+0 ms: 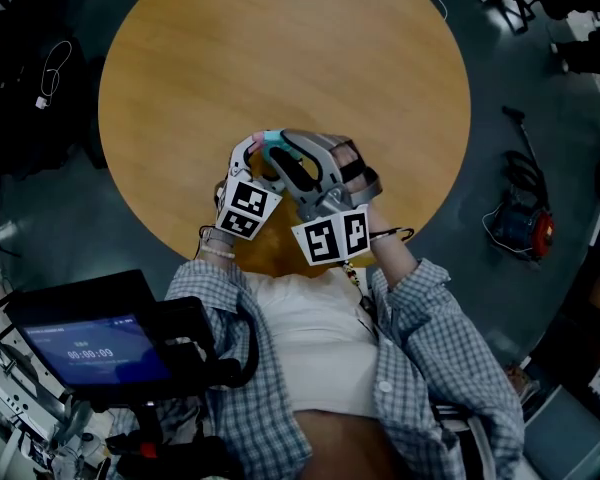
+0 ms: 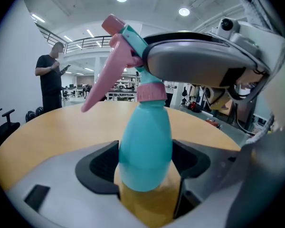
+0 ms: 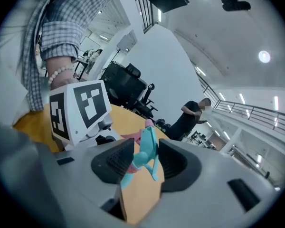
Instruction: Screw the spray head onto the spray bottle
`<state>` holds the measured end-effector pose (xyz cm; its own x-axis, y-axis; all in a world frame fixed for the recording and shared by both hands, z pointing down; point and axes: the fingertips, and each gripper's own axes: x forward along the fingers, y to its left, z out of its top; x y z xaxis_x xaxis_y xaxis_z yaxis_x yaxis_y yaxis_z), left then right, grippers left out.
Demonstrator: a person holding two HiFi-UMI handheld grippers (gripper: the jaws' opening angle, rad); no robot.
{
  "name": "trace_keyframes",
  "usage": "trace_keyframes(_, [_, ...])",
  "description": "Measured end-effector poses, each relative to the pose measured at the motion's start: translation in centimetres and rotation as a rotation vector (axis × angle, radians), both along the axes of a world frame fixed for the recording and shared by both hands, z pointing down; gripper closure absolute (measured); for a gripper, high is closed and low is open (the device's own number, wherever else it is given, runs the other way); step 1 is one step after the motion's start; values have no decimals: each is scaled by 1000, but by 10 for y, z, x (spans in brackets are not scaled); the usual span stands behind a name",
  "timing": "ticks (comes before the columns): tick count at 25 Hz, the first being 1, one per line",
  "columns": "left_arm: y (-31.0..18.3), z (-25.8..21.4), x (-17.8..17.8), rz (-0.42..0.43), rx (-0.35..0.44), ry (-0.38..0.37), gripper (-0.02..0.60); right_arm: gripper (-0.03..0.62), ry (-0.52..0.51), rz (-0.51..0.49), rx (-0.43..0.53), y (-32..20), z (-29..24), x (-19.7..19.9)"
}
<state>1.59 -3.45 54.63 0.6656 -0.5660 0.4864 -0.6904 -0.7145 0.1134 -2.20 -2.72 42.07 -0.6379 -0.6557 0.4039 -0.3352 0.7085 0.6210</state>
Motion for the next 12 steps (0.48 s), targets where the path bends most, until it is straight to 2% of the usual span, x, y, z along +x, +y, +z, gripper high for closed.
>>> trace_keyframes(3, [0, 0, 0, 1, 2, 0, 227, 417, 0, -14, -45, 2, 2, 0])
trace_keyframes(12, [0, 0, 0, 3, 5, 2, 227, 415, -2, -47, -55, 12, -1, -4])
